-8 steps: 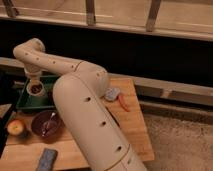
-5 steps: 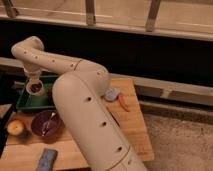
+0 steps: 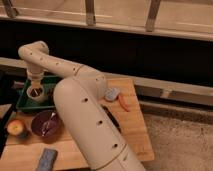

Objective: Stack cups into tray

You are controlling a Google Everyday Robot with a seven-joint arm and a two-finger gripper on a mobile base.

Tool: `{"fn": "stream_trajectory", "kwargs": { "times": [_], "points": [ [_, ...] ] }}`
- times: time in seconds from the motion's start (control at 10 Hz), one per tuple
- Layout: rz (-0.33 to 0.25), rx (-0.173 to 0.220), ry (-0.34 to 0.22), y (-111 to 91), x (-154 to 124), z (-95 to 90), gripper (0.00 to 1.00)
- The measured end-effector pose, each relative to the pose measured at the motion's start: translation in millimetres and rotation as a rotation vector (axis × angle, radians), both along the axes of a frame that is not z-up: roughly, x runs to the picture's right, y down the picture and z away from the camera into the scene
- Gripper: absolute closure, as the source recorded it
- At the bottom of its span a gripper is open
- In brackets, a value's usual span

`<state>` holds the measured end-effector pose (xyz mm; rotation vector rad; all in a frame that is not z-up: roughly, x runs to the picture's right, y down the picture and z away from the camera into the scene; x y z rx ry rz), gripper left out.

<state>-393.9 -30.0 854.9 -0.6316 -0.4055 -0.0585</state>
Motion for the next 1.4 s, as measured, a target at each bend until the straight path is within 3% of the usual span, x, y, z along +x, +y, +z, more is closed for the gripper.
{"fn": "stream_trajectory", "kwargs": {
  "times": [0.3, 0.4, 0.6, 0.9, 1.0, 1.4],
  "points": [
    [0.021, -0.067, -0.025, 13.6, -2.6, 6.1, 0.99],
    [0.024, -0.084, -0.029, 17.3, -3.4, 7.8, 0.94],
    [0.026, -0.117, -0.033, 24.0, -6.7, 9.6, 0.73],
    [0.029, -0.136, -0.032, 25.4, -5.2, 9.4, 0.44],
    [0.026, -0.138, -0.033, 25.7, -5.7, 9.0, 0.40],
    [0.010, -0.137, -0.031, 23.9, -10.0, 6.6, 0.39]
  ]
}}
